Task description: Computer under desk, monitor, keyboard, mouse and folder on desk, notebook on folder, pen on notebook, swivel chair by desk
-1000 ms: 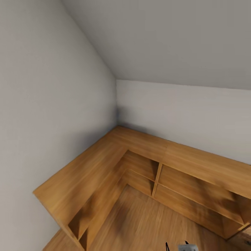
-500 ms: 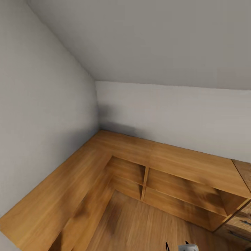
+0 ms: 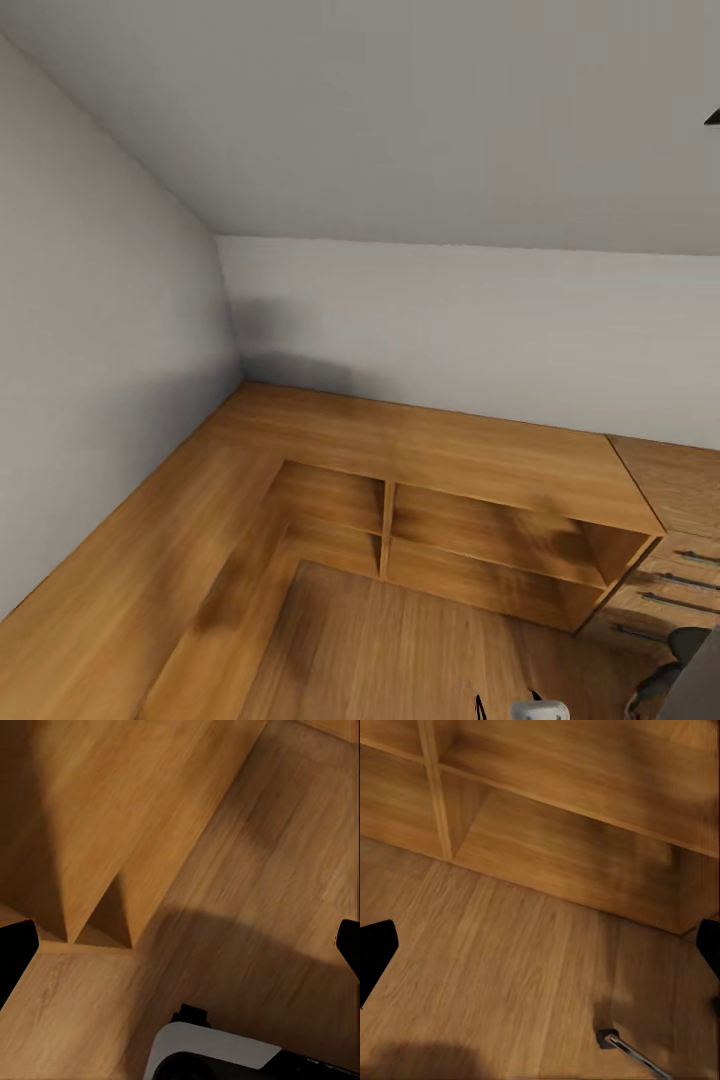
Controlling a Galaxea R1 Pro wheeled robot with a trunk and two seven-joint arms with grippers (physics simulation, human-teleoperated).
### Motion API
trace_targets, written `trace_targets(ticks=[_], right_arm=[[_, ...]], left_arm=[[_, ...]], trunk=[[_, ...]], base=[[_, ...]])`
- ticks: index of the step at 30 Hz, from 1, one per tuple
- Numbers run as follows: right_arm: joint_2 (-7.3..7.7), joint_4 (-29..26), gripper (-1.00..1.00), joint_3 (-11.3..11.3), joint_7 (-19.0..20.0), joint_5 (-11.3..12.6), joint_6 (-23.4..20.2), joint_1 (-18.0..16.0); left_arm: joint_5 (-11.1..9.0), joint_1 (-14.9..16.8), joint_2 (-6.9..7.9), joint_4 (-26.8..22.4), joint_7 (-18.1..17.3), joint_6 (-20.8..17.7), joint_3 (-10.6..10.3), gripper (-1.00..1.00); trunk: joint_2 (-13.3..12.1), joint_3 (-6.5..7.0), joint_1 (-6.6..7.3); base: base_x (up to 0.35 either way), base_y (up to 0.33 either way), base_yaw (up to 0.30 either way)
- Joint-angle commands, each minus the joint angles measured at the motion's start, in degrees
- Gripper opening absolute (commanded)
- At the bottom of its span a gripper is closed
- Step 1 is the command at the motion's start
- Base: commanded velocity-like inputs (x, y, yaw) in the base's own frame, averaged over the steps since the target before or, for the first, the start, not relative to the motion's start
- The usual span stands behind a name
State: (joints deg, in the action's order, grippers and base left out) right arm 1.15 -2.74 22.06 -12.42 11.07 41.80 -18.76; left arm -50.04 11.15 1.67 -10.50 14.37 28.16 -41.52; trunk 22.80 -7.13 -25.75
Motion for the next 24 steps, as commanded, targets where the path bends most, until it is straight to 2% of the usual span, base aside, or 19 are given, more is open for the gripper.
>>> trace_targets(ticks=[1, 8, 16, 19, 23, 24], right_arm=[[0.0, 0.0, 1.0, 0.5, -0.2, 0.4, 0.1, -0.1], [0.0, 0.0, 1.0, 0.5, -0.2, 0.4, 0.1, -0.1], [0.0, 0.0, 1.0, 0.5, -0.2, 0.4, 0.1, -0.1], [-0.02, 0.1, 1.0, 0.5, -0.2, 0.4, 0.1, -0.1], [-0.15, 3.2, 1.0, 0.5, -0.2, 0.5, 0.0, 0.0], [0.04, 3.9, 1.0, 0.4, 0.2, 0.6, 0.0, 0.9]], left_arm=[[-0.1, 0.0, 0.02, -0.1, 0.5, 0.1, -0.5, 1.0], [-0.1, 0.0, 0.06, -0.1, 0.5, 0.1, -0.5, 1.0], [-0.1, 0.0, 0.09, -0.1, 0.5, 0.1, -0.5, 1.0], [-0.1, 0.0, 0.09, -0.1, 0.6, 0.1, -0.5, 1.0], [-0.1, 0.0, 0.09, -0.1, 0.6, 0.1, -0.5, 1.0], [-0.1, 0.0, 0.09, -0.1, 0.6, 0.3, -0.5, 1.0]], trunk=[[0.1, -0.12, -0.03], [0.1, -0.12, -0.03], [0.1, -0.12, -0.03], [0.1, -0.12, -0.03], [0.1, -0.12, -0.03], [0.1, -0.12, -0.03]], base=[[0.003, 0.004, -0.299], [0.002, 0.001, -0.299], [0.282, 0.0, -0.299], [0.123, 0.0, -0.299], [0.031, 0.0, -0.293], [0.004, 0.0, -0.287]])
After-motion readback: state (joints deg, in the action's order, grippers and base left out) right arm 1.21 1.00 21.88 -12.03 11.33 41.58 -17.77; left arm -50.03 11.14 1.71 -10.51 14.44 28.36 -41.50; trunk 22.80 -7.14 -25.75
